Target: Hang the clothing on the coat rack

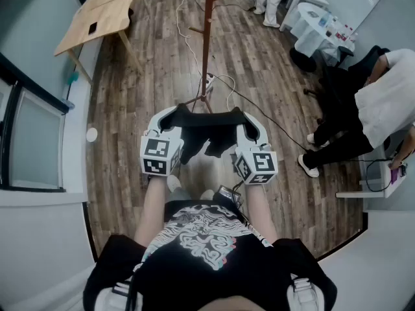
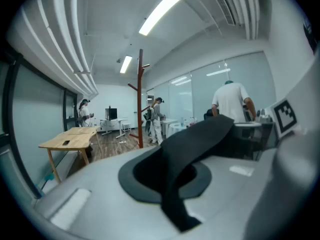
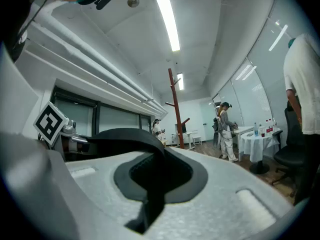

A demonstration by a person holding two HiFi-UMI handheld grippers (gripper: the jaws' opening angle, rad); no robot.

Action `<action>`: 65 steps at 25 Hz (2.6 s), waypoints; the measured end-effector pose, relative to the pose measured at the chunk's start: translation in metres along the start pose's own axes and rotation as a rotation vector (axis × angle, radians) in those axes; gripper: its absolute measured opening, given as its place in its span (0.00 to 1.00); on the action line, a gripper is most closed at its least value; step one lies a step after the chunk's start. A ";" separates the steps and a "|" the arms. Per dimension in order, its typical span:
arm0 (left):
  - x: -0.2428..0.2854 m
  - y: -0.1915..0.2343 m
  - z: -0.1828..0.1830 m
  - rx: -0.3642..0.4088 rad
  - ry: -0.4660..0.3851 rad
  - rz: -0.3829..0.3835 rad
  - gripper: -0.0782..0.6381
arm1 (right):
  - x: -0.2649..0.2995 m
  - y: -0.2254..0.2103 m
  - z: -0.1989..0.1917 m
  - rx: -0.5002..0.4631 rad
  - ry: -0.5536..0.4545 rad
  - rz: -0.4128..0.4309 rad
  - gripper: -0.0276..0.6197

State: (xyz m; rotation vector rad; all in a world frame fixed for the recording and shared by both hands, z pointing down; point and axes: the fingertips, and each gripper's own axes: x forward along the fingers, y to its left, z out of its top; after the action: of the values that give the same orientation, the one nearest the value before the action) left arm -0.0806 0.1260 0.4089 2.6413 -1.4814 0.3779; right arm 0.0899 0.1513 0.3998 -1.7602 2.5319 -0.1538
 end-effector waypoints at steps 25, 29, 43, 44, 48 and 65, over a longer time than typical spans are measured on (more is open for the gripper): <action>-0.004 -0.013 0.023 -0.076 -0.067 -0.055 0.12 | -0.012 -0.004 0.028 -0.053 -0.041 0.006 0.06; -0.007 -0.013 0.025 -0.098 -0.079 -0.046 0.12 | -0.017 0.001 0.032 -0.045 -0.057 0.041 0.06; 0.000 0.006 0.027 -0.135 -0.074 -0.022 0.12 | 0.004 0.004 0.041 -0.061 -0.053 0.039 0.06; 0.003 0.009 0.026 -0.137 -0.075 -0.021 0.12 | 0.006 0.003 0.041 -0.058 -0.056 0.038 0.06; 0.015 0.014 0.020 -0.138 -0.071 -0.028 0.12 | 0.015 -0.005 0.031 -0.043 -0.064 0.024 0.06; 0.137 0.088 0.031 -0.141 -0.061 -0.036 0.12 | 0.142 -0.057 0.017 -0.058 -0.055 -0.036 0.06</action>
State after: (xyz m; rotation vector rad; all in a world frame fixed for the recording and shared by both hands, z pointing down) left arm -0.0812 -0.0399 0.4106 2.5863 -1.4182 0.1844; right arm 0.0955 -0.0028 0.3910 -1.8045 2.4927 -0.0341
